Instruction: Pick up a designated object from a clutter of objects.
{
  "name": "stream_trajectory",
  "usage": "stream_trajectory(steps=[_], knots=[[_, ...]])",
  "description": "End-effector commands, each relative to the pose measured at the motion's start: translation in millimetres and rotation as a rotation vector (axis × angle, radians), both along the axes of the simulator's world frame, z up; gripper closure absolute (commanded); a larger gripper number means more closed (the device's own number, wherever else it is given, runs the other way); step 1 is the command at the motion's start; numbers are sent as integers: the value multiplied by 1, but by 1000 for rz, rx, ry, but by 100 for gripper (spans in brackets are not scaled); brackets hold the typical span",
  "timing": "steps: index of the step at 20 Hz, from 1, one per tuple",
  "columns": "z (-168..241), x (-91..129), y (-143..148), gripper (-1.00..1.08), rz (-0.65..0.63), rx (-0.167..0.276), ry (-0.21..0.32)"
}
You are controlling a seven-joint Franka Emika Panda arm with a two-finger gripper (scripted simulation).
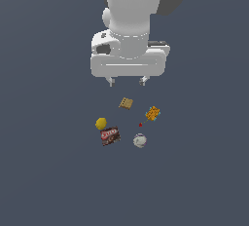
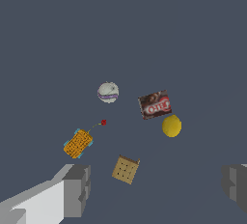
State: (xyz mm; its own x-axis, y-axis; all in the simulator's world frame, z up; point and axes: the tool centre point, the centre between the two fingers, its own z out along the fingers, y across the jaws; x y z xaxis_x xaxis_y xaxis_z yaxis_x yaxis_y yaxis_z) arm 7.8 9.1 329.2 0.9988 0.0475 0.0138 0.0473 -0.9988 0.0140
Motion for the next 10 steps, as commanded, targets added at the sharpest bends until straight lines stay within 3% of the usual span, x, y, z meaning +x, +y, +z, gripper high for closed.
stream_trajectory(steps=[1, 10], knots=[[0, 0, 0, -92, 0, 0, 0], [-8, -4, 11, -92, 66, -22, 33]])
